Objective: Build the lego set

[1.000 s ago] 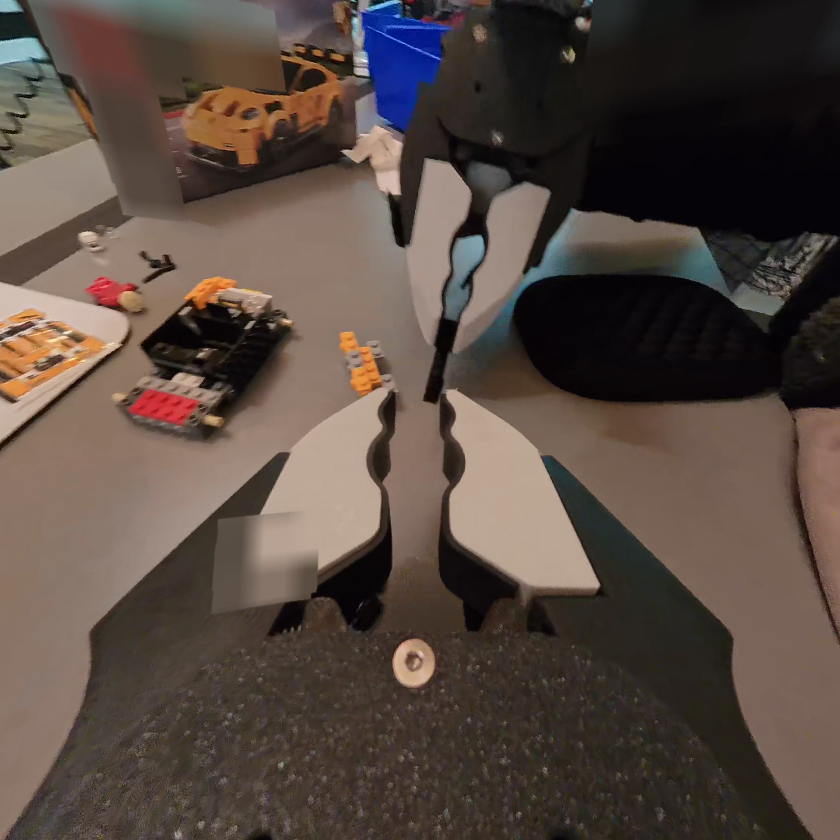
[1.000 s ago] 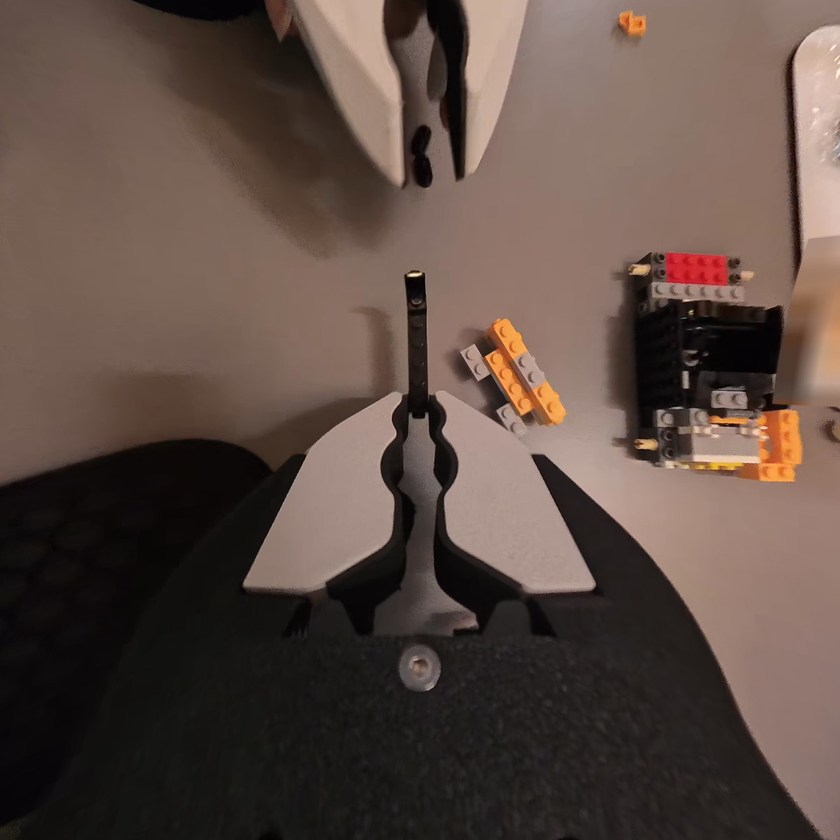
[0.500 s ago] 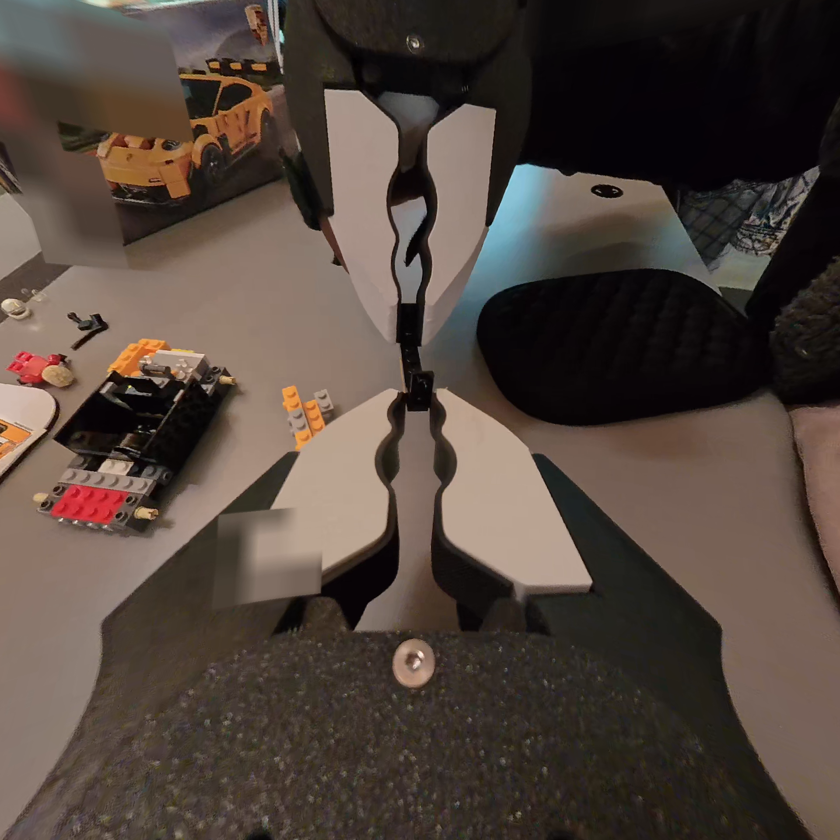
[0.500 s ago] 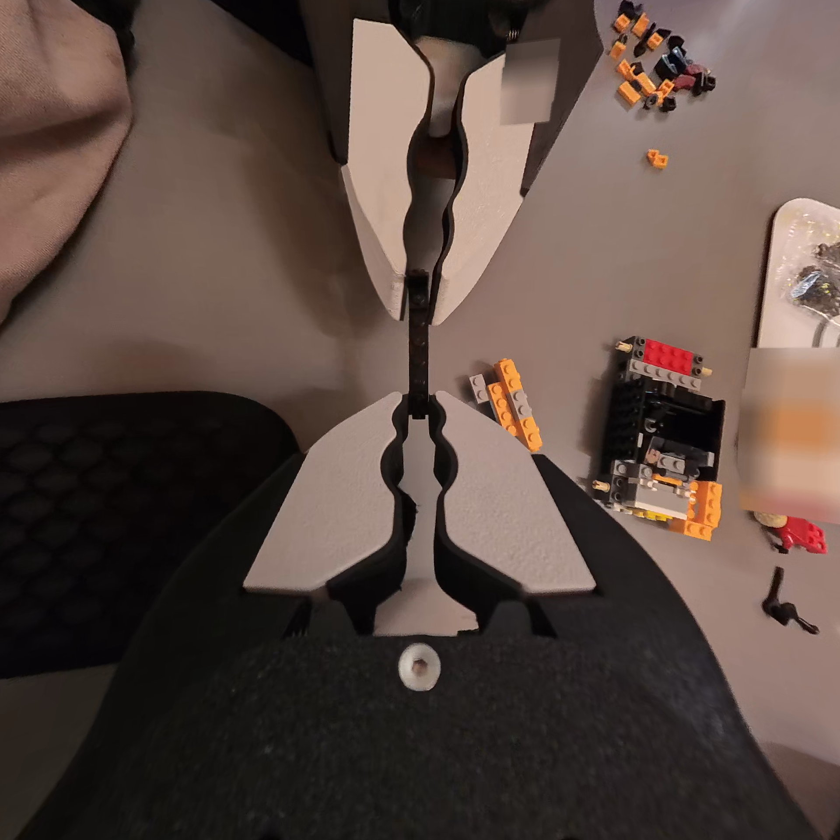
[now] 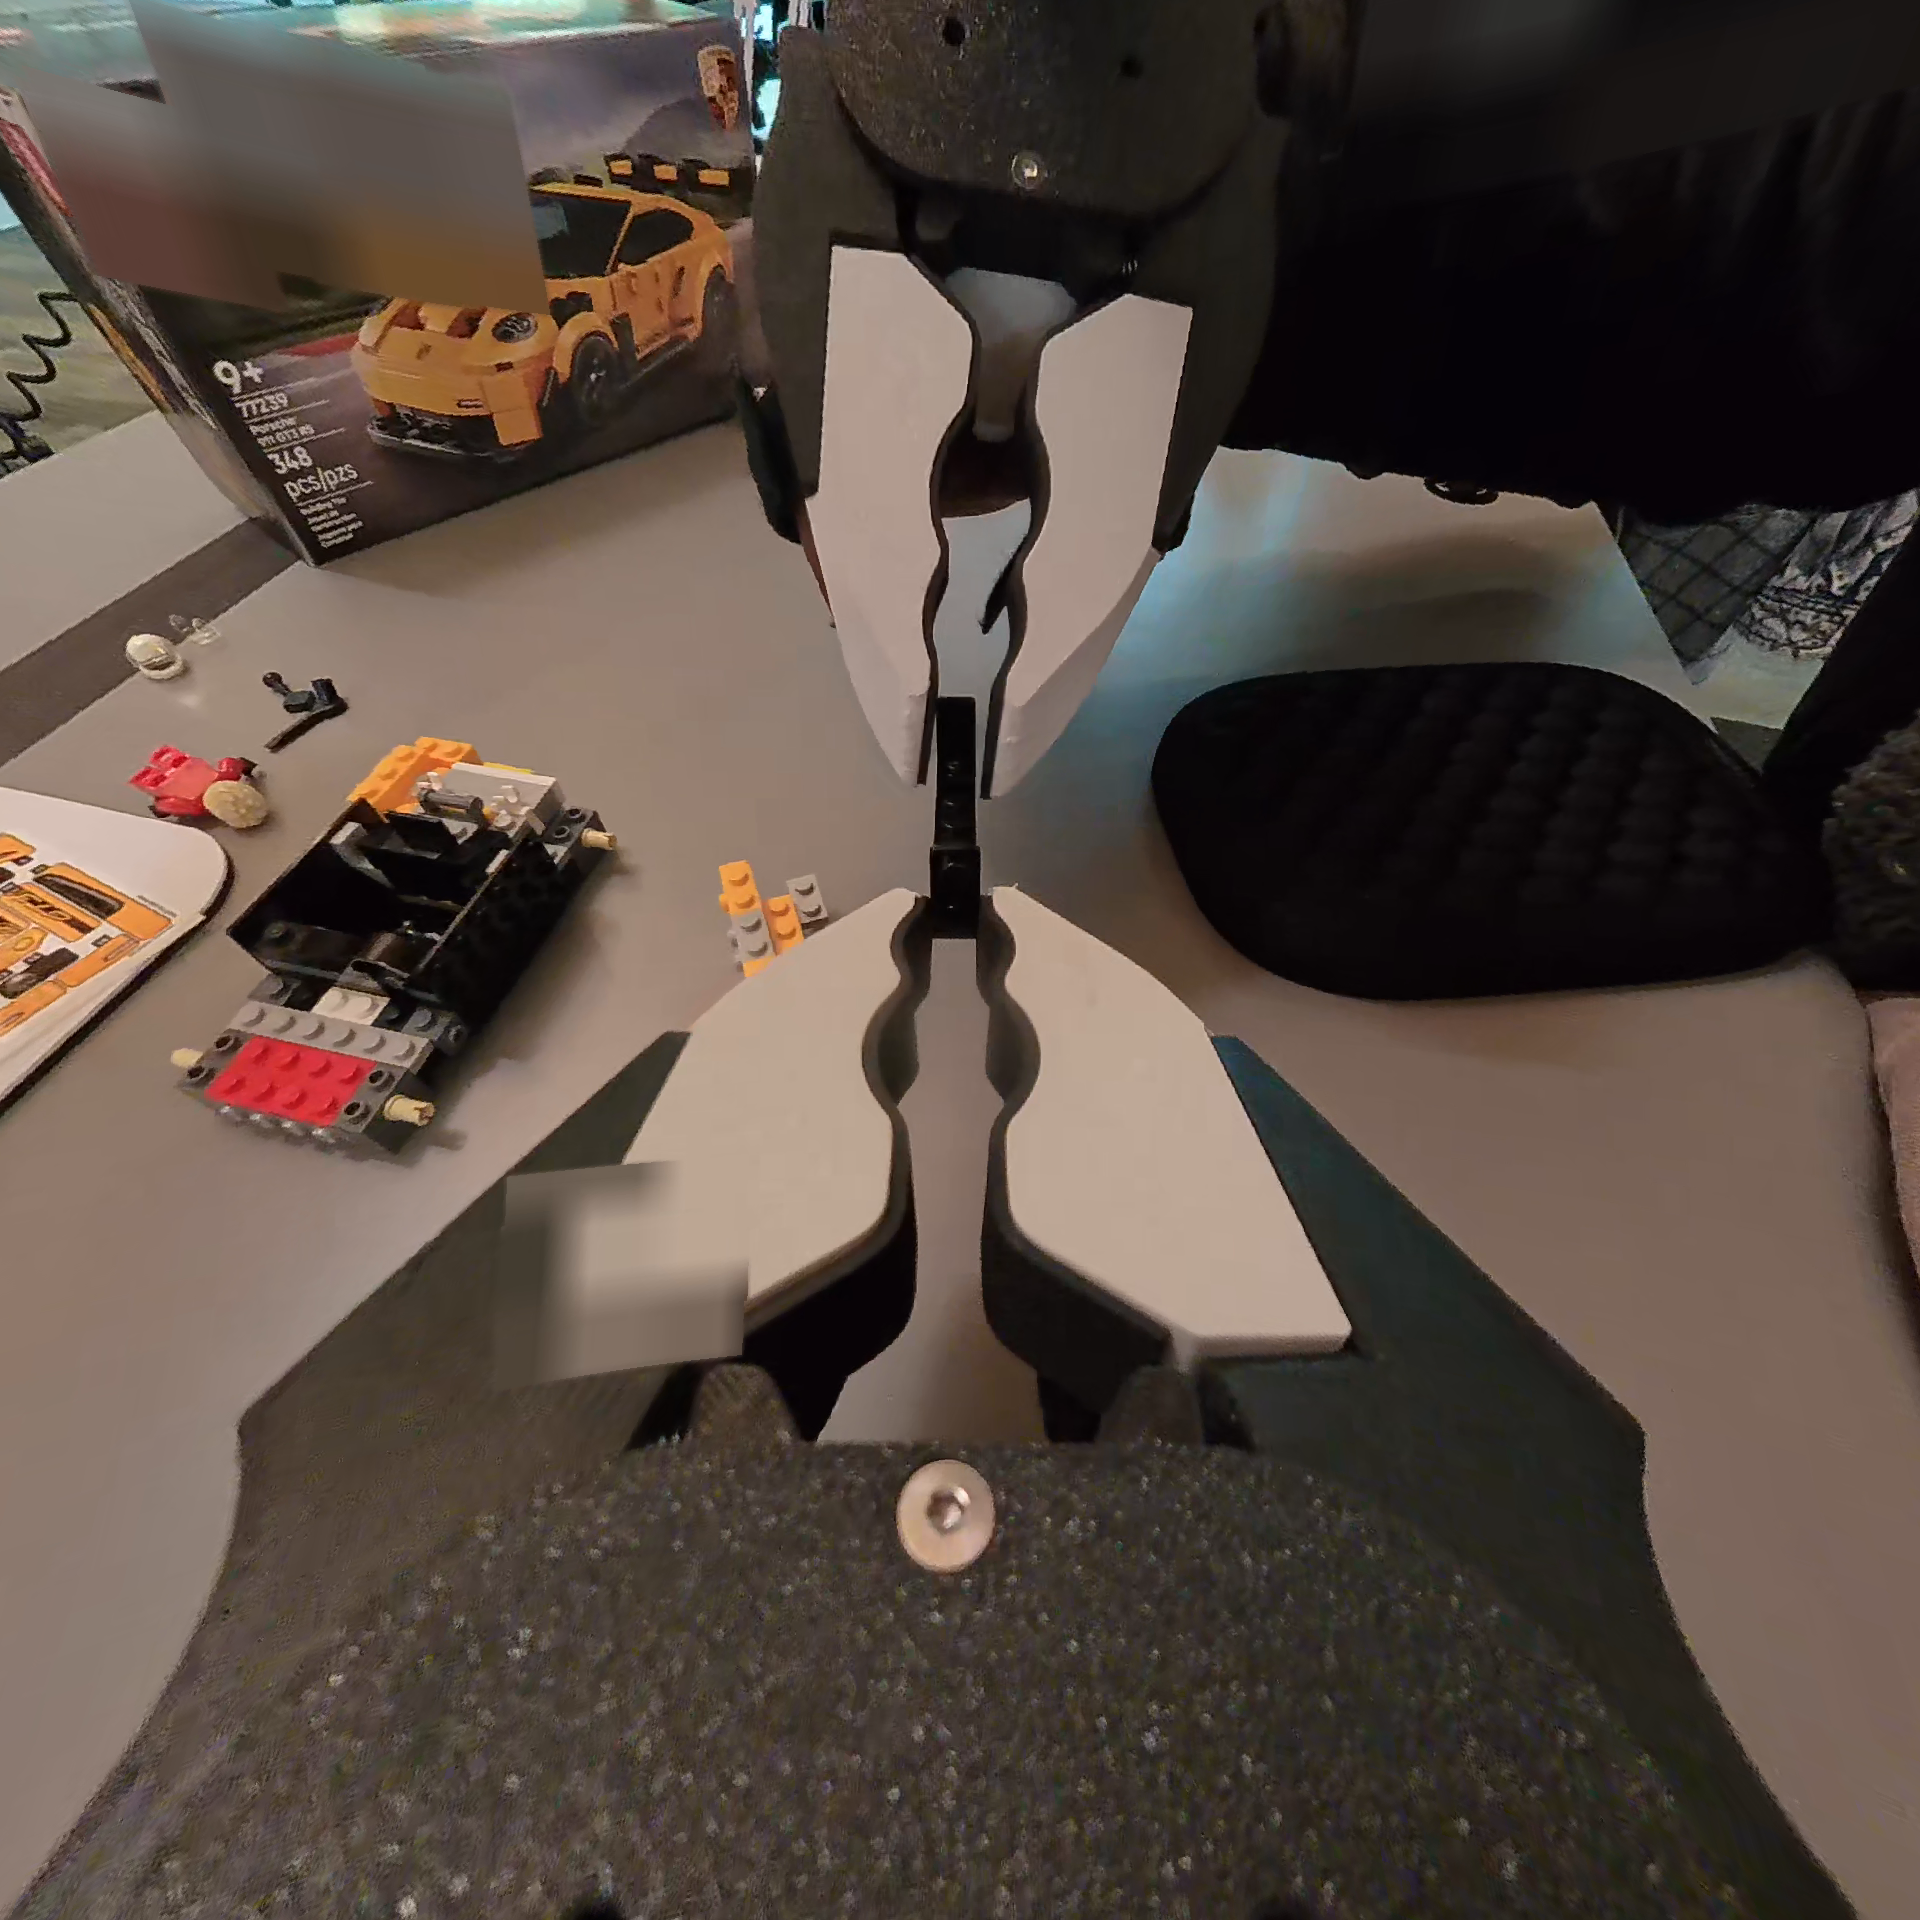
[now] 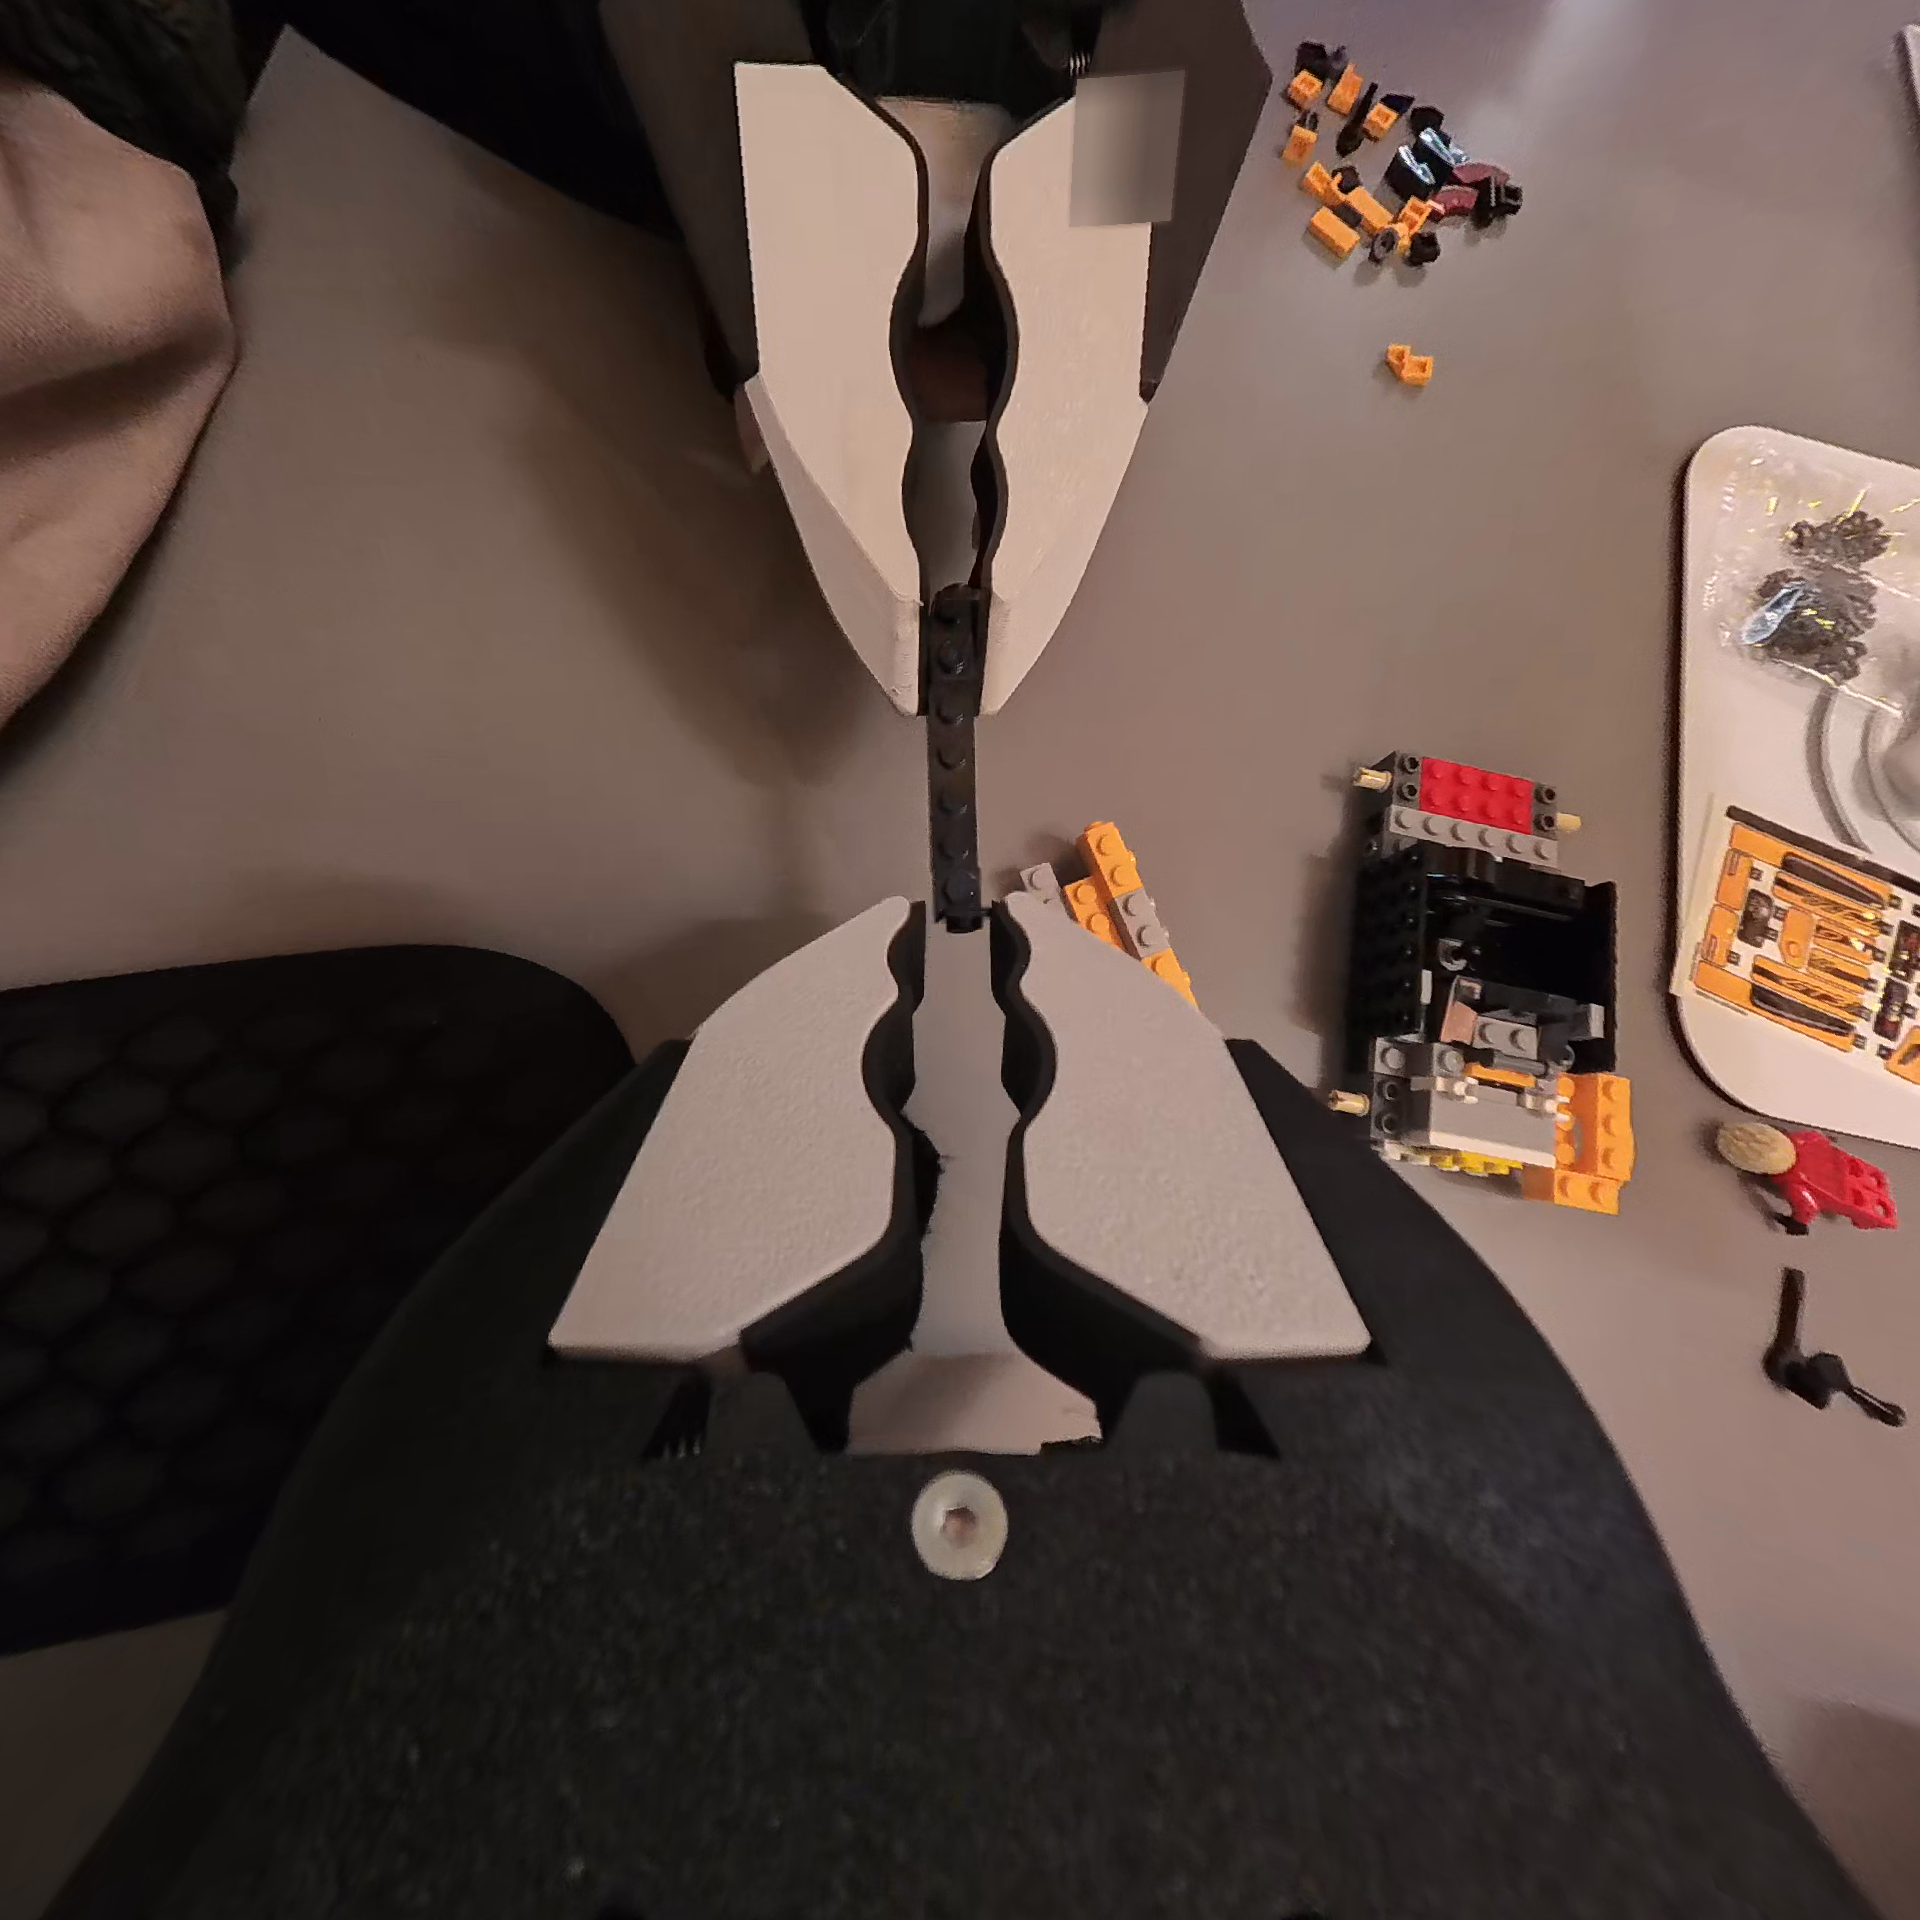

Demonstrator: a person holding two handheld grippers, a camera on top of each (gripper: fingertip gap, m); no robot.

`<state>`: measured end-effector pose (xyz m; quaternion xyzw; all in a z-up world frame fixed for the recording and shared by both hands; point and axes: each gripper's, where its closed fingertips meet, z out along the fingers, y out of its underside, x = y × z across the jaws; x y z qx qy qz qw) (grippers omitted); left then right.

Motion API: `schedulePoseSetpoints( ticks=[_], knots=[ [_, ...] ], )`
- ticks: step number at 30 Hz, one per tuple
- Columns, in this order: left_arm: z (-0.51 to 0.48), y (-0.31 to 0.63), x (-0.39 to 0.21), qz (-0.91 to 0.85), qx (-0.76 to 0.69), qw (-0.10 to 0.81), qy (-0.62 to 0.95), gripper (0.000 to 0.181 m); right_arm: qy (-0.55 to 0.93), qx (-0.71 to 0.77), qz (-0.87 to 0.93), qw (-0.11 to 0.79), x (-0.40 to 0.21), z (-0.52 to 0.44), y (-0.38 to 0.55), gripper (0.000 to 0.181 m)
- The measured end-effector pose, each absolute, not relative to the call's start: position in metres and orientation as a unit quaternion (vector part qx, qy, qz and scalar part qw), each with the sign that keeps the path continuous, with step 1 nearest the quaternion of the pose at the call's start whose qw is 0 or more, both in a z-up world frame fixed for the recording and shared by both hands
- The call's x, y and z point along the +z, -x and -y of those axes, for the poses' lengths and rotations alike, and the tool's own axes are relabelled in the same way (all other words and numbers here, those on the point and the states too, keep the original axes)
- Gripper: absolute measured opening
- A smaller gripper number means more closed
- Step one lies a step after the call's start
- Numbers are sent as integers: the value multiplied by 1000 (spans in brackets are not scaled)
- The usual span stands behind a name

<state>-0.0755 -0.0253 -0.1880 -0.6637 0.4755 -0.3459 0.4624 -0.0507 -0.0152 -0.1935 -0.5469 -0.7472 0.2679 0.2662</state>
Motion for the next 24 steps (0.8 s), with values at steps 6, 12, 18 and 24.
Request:
schedulePoseSetpoints(
  ticks=[6,12,18,24],
  knots=[
    [26,76,-187,-475,-349,464,661,8,548,274,745,265,-195,17,53,12],
    [27,76,-187,-475,-354,462,660,8,549,283,742,262,-195,18,55,9],
    [27,78,-189,-470,-362,458,662,8,553,296,733,263,-196,19,56,8],
    [24,95,-203,-526,-283,458,659,11,563,289,728,264,-201,15,51,8]
  ],
)
